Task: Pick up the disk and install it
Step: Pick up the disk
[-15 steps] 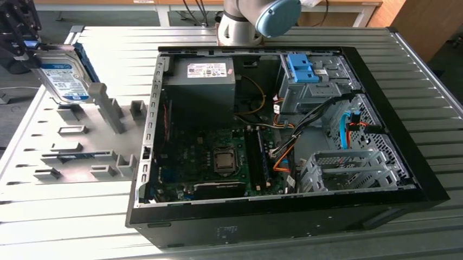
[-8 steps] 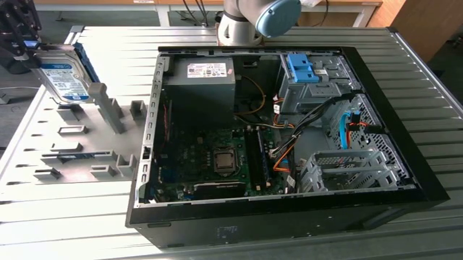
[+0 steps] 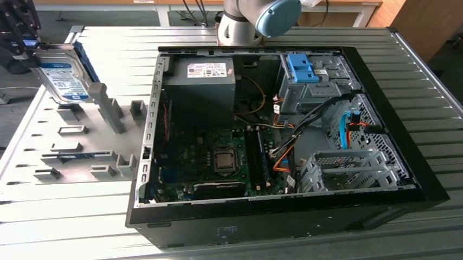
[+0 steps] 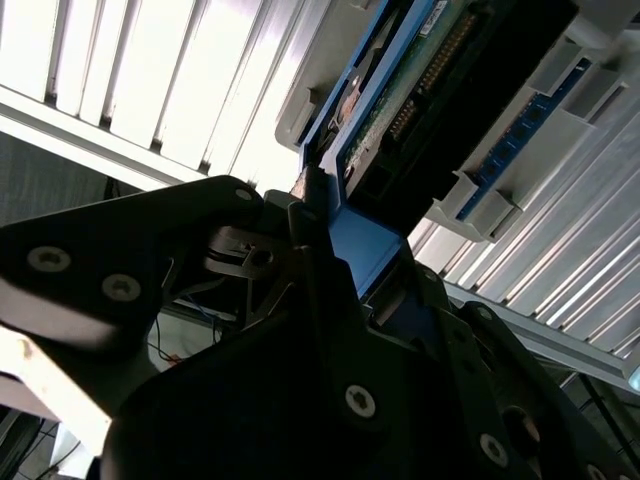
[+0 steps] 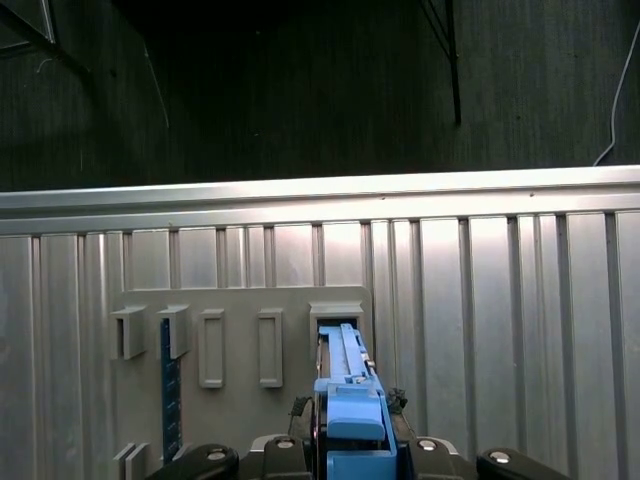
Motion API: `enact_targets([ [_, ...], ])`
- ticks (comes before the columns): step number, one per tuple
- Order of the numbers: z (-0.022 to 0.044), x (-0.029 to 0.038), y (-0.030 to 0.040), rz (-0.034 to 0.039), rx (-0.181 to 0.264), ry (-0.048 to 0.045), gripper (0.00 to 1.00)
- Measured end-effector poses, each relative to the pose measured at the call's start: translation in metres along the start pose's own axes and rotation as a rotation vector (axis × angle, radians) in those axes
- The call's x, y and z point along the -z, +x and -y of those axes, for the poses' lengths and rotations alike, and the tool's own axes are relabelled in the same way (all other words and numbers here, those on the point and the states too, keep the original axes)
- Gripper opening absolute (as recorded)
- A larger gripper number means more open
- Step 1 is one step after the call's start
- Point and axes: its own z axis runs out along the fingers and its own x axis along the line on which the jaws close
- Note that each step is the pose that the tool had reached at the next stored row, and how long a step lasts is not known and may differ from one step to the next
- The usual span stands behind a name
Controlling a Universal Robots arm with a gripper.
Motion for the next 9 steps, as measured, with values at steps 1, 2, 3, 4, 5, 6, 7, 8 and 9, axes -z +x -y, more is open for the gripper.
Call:
enact_targets([
  [1,0.0000,0.0006,0.0000,0.0000,0.000,0.0000,0.37],
  [2,0.0000,0.0013,0.0000,0.0000,0.000,0.0000,0.37],
  [3,0.0000,0.0020,0.0000,0.0000,0.000,0.0001,0.37],
  [4,0.0000,0.0028,0.0000,0.0000,0.000,0.0001,0.37],
  [5,0.0000,0.0035,0.0001,0.0000,0.000,0.0001,0.37],
  [6,0.0000,0.0044,0.0001,0.0000,0.000,0.0000,0.37],
  [7,0.0000,0.0054,0.0001,0.0001,0.000,0.0001,0.37],
  [8,0.0000,0.0066,0.0001,0.0001,0.000,0.0002,0.37],
  [9,0.0000,0.0078,0.0001,0.0000,0.000,0.0002,0.37],
])
